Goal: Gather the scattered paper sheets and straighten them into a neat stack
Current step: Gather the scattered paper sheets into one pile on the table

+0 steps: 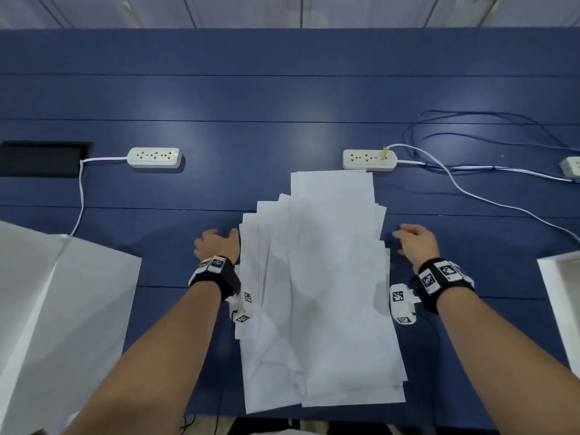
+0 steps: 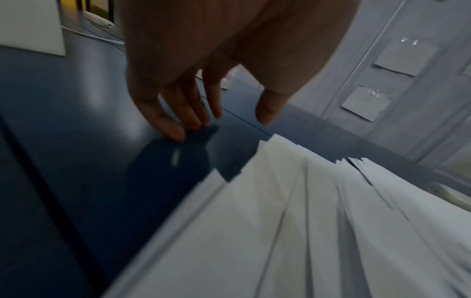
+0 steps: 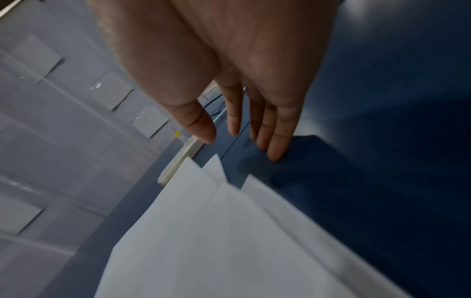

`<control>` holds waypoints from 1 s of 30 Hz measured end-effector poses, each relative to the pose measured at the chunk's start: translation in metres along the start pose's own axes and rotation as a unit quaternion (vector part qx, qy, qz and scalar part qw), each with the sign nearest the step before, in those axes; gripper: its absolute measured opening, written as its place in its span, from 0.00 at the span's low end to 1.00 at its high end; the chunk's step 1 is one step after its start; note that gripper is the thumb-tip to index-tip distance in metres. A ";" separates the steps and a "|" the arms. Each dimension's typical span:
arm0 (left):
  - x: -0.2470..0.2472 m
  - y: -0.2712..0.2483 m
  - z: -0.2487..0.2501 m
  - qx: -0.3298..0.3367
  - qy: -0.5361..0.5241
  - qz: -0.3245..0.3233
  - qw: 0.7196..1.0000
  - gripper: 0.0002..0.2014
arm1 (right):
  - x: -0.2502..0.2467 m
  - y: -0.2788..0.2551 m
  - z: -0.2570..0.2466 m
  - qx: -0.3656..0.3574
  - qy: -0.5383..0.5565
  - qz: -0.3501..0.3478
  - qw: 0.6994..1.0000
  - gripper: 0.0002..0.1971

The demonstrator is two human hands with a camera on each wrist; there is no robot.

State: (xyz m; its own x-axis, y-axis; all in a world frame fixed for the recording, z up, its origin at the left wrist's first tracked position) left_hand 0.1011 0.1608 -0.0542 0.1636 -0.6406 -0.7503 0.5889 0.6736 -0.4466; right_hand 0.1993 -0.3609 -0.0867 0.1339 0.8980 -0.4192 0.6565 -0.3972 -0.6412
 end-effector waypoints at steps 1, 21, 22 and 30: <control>0.002 0.004 -0.001 -0.001 -0.007 -0.020 1.000 0.33 | -0.004 0.001 -0.001 0.010 0.024 0.001 1.000 0.16; 0.014 -0.031 -0.005 0.041 0.079 -0.083 0.993 0.34 | -0.022 -0.021 0.027 0.019 -0.030 0.009 0.999 0.20; 0.012 -0.037 -0.022 0.018 0.094 -0.093 0.991 0.35 | -0.031 -0.025 0.041 0.024 -0.065 0.016 0.997 0.23; 0.076 -0.099 -0.036 -0.028 0.108 -0.104 0.988 0.33 | 0.026 -0.097 0.046 -0.042 -0.252 -0.029 0.966 0.09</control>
State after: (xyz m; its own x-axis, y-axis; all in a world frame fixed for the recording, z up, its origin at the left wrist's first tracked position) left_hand 0.0265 0.0586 -0.0846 -0.1319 -0.6776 -0.7235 0.5471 0.5589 -0.6231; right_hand 0.1049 -0.3079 -0.0651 -0.2699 0.7038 -0.6571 0.7125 -0.3131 -0.6280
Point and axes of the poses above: each hand's wrist, its own y-axis towards the middle knuckle, its own x-axis out of the palm, z = x × y, the point moved 10 cm from there along y, towards the middle knuckle, and after that the axes turned 8 degrees about x, right-handed, at the moved point
